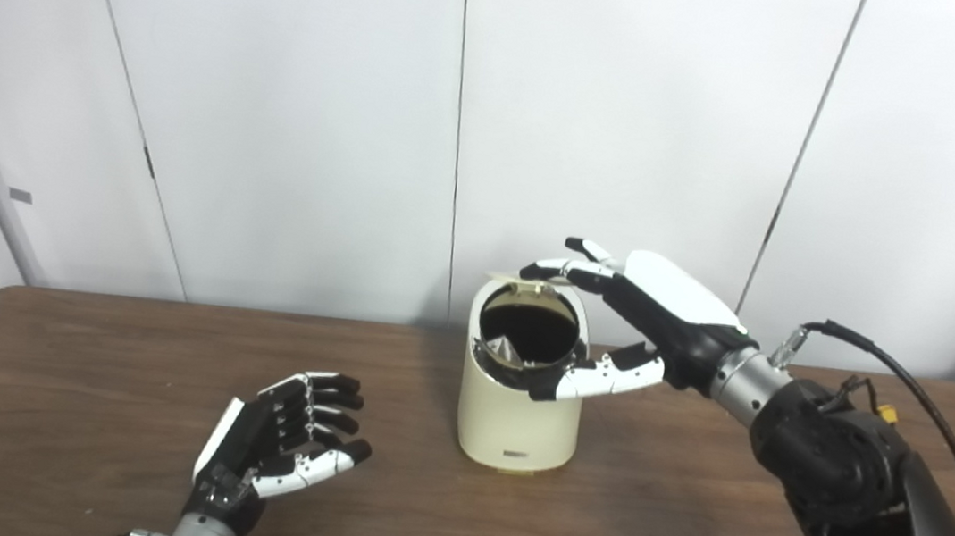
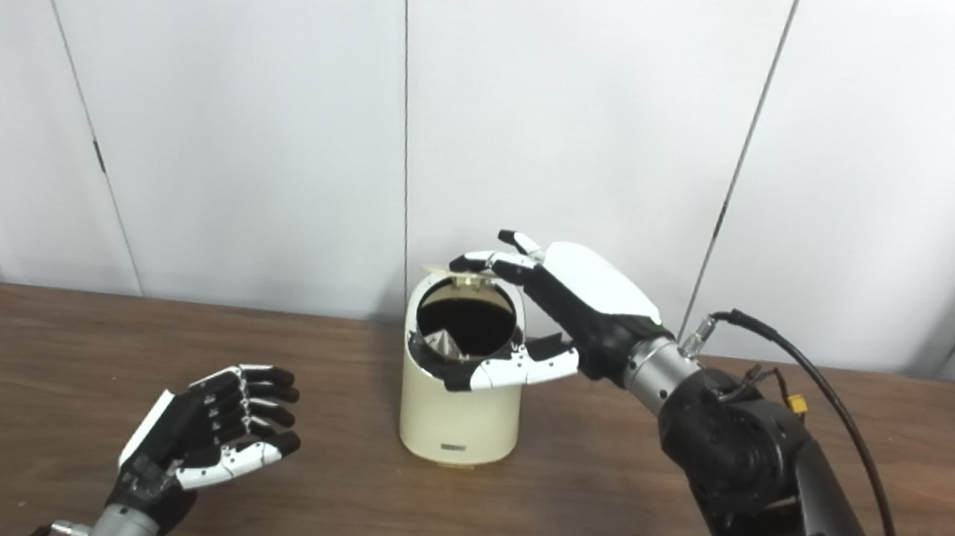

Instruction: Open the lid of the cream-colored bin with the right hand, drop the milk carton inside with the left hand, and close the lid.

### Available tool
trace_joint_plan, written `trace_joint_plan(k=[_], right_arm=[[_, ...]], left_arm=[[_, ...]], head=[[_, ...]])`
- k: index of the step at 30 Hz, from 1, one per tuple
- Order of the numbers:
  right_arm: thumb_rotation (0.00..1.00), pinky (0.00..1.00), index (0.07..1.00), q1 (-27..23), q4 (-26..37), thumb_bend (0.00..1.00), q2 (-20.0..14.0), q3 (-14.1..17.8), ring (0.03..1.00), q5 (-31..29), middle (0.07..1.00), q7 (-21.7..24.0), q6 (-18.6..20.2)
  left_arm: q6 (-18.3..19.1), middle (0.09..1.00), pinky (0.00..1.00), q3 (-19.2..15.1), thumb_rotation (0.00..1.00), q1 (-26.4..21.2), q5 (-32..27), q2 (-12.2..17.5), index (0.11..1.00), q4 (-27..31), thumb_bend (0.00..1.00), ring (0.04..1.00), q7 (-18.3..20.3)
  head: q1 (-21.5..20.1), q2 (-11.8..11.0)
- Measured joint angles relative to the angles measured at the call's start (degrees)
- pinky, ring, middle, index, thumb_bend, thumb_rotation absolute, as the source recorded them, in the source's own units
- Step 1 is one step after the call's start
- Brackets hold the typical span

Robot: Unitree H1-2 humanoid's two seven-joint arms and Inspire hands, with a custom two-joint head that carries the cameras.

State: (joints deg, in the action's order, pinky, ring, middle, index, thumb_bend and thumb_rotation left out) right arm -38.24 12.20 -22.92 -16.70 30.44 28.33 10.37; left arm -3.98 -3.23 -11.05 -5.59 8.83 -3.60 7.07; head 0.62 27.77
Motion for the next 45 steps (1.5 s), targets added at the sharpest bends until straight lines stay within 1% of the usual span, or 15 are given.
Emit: trace_joint_plan(k=[4,5,10,14,18,22,26,32,34,38,39,41,45], right_arm=[[0.71,0.89,0.832,0.4,0.1,0.75,-0.2,-0.3,1.0,0.7,0.849,0.4,-0.2],[0.7,0.91,0.83,0.5,0.2,0.75,-0.3,-0.5,1.0,0.8,0.845,0.5,-0.4],[0.7,0.99,0.838,1.4,0.3,0.75,-0.5,-1.1,1.0,1.9,0.838,0.7,-2.0],[0.67,1.0,0.844,1.4,0.3,0.75,-0.8,-2.1,1.0,3.3,0.835,1.6,-2.3],[0.67,1.0,0.848,1.4,0.2,0.74,-1.4,-3.1,1.0,4.5,0.832,2.3,-3.7],[0.65,1.0,0.839,1.5,0.2,0.75,-1.5,-3.3,1.0,5.5,0.818,2.5,-4.7],[0.64,1.0,0.834,1.9,-0.5,0.76,-1.5,-3.4,1.0,7.0,0.808,1.9,-7.2],[0.64,1.0,0.842,2.3,-0.6,0.75,-2.1,-4.8,1.0,12.0,0.829,1.6,-10.2],[0.67,1.0,0.844,2.3,-0.6,0.76,-2.4,-5.4,1.0,13.9,0.835,1.6,-11.2],[0.67,1.0,0.826,2.3,-0.5,0.78,-3.1,-6.8,0.999,18.6,0.819,1.2,-12.7],[0.68,1.0,0.825,2.3,-0.5,0.79,-3.1,-7.2,1.0,20.0,0.817,1.0,-13.3],[0.7,1.0,0.832,2.2,-0.4,0.79,-3.1,-7.9,1.0,22.5,0.825,0.7,-13.6],[0.7,1.0,0.826,1.9,0.0,0.8,-3.1,-9.1,1.0,26.2,0.819,0.9,-14.1]], left_arm=[[0.0,0.647,0.46,0.0,0.07,0.0,1.1,0.0,0.669,0.0,0.7,0.568,-0.2],[0.0,0.648,0.46,0.0,0.07,0.0,1.1,0.0,0.669,0.0,0.71,0.569,-0.2],[0.0,0.645,0.46,-0.1,0.09,0.0,1.1,0.0,0.669,0.0,0.72,0.567,-0.2],[0.0,0.645,0.46,-0.2,0.1,0.0,1.2,-0.1,0.67,0.2,0.72,0.567,-0.2],[0.0,0.645,0.46,-0.2,0.1,0.0,1.2,-0.1,0.668,0.2,0.71,0.567,-0.2],[0.0,0.646,0.46,-0.2,0.09,0.0,1.2,-0.1,0.659,0.2,0.7,0.565,-0.1],[0.0,0.647,0.46,-0.2,0.08,0.2,1.3,-0.1,0.657,0.7,0.7,0.567,-0.1],[0.1,0.647,0.46,-0.1,0.09,0.6,1.4,-0.1,0.662,1.6,0.7,0.568,-0.2],[0.1,0.646,0.46,-0.1,0.08,0.7,1.4,-0.1,0.662,1.7,0.7,0.568,-0.1],[0.4,0.645,0.46,-0.2,0.06,0.8,1.1,-0.2,0.66,2.1,0.7,0.574,-0.1],[0.6,0.644,0.46,-0.3,0.07,0.8,1.0,-0.3,0.662,2.2,0.7,0.573,-0.1],[0.9,0.646,0.46,-0.2,0.09,0.8,1.0,-0.5,0.665,2.2,0.7,0.571,-0.1],[0.9,0.649,0.46,-0.3,0.09,0.9,1.0,-0.4,0.668,2.2,0.71,0.57,0.2]], head=[[0.0,0.0],[0.3,0.3],[0.4,0.5],[0.4,0.7],[0.5,0.9],[0.6,1.2],[0.9,1.5],[1.1,1.8],[1.0,2.0],[1.1,2.2],[1.1,2.2],[1.1,2.4],[1.1,2.5]])
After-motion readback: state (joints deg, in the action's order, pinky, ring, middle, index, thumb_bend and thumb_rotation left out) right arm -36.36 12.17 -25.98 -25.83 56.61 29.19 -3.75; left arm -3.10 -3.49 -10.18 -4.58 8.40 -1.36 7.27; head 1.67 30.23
